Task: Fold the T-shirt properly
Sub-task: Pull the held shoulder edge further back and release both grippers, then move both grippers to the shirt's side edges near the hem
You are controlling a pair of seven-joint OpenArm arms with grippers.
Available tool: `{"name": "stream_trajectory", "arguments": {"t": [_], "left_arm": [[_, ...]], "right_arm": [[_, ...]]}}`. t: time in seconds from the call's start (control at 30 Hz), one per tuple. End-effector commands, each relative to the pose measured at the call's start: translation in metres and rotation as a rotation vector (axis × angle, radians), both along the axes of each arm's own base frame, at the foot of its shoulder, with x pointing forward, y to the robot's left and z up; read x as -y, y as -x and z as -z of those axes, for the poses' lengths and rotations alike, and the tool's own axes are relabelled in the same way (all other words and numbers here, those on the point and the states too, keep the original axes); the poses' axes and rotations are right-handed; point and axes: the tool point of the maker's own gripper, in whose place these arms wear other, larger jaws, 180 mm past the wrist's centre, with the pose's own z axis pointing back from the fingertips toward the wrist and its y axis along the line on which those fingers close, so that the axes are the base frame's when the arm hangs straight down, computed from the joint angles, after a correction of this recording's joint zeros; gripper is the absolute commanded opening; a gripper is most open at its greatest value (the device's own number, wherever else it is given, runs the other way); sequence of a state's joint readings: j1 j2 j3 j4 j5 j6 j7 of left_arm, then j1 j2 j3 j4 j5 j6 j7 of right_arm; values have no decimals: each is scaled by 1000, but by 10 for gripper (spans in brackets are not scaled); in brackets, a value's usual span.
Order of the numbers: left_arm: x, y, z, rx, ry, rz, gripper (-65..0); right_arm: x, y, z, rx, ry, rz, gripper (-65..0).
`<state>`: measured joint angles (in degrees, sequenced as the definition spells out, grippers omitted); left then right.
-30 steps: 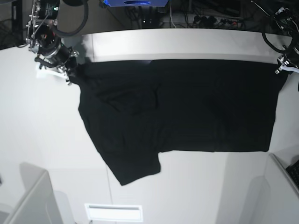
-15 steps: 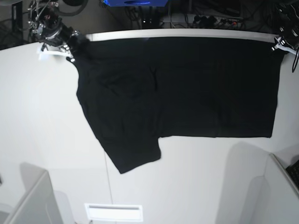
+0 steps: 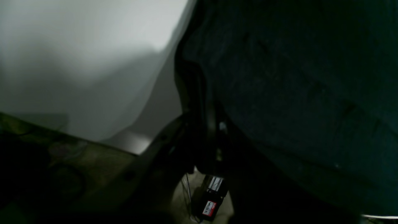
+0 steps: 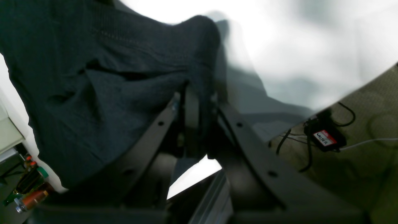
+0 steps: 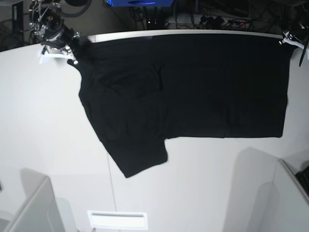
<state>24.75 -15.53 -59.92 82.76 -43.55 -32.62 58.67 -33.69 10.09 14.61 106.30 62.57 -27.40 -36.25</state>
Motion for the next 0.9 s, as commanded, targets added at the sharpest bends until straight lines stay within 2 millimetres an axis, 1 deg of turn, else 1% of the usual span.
{"name": "stream_trajectory", "arguments": {"t": [0.0,0.2,0.23,0.27,0.33,0.37,0.4,0.5,0.6,0.67,0.73,0.77,0.83,0.87], "left_arm": [[-11,-7,-14,33,-43,3,-650],[-11,-7,-14,34,-42,2,-650],[-12,-7,-14,34,-43,1,-650],[-12,-7,-14,33,-43,1,-627],[-13,-5,-15,33,-46,-4,-530],[-14,-5,-15,32,-47,-3,-479],[-15,-5,-16,33,-48,-4,-441],[-15,-5,-17,35,-51,-4,-329],[-15,-7,-19,42,-53,-1,-278],[-16,-12,-29,57,-84,17,-268],[-26,-14,-49,92,-141,3,-268],[-33,-14,-60,115,-170,-12,-268],[-39,-18,-75,144,-211,-18,-268],[-39,-26,-80,167,-218,-13,-272]], "right_arm": [[7,-5,-6,29,33,-3,-650],[7,-4,-5,22,28,-1,-650],[7,-3,-5,21,28,-1,-626],[6,-3,-5,22,29,-2,-552],[6,2,-4,11,29,-3,-434],[6,4,-4,7,29,-2,-401],[6,4,-4,7,29,-3,-390],[5,9,-7,7,31,-9,-393],[3,7,-19,37,40,-16,-393],[2,4,-29,63,48,-24,-393],[2,-1,-33,82,54,-28,-393],[4,-6,-35,95,61,-25,-393],[24,-18,-40,127,138,0,-387],[32,-27,-42,147,187,0,-386]]}}
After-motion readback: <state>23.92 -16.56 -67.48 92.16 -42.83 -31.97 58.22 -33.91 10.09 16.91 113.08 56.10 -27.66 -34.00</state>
